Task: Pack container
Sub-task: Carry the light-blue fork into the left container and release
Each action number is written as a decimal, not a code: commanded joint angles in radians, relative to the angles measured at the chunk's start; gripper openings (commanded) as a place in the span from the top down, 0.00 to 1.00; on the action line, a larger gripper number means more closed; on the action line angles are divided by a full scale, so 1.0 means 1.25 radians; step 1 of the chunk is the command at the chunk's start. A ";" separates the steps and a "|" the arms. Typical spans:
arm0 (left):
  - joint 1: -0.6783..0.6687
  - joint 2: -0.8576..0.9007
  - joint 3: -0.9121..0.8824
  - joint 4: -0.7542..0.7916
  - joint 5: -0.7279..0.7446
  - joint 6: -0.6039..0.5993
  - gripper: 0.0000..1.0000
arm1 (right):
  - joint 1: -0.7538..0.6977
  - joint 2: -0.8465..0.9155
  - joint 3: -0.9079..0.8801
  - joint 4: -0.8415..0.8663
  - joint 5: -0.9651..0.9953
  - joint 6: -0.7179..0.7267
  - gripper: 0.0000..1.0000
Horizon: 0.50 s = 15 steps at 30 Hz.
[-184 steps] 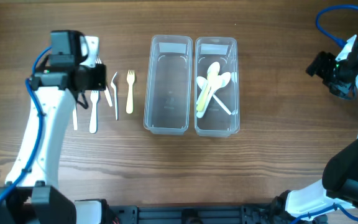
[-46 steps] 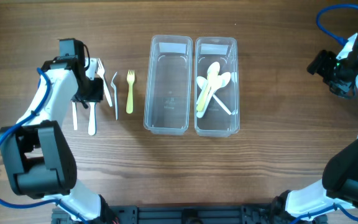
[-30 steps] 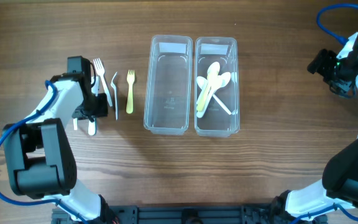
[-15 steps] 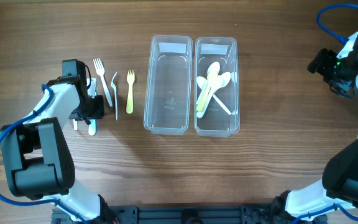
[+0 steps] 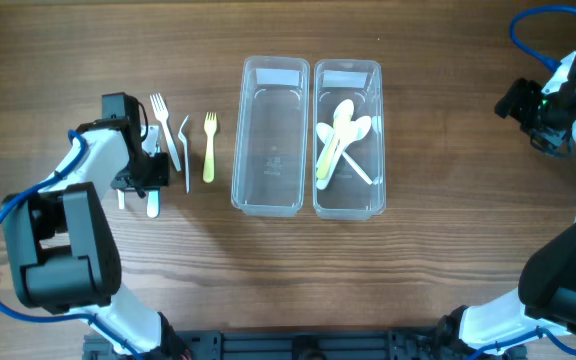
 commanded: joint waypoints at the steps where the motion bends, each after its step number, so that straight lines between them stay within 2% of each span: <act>1: -0.007 0.023 0.053 -0.038 -0.017 0.012 0.90 | 0.003 0.007 -0.002 0.002 -0.007 -0.007 0.24; 9: -0.046 -0.036 0.199 -0.164 -0.017 0.008 0.91 | 0.003 0.007 -0.002 0.001 -0.007 -0.007 0.24; 12: -0.113 -0.050 0.250 -0.232 -0.017 -0.031 0.91 | 0.003 0.007 -0.002 0.001 -0.007 -0.007 0.24; 15: -0.234 -0.065 0.332 -0.281 -0.028 -0.031 0.92 | 0.003 0.007 -0.002 0.000 -0.007 -0.007 0.24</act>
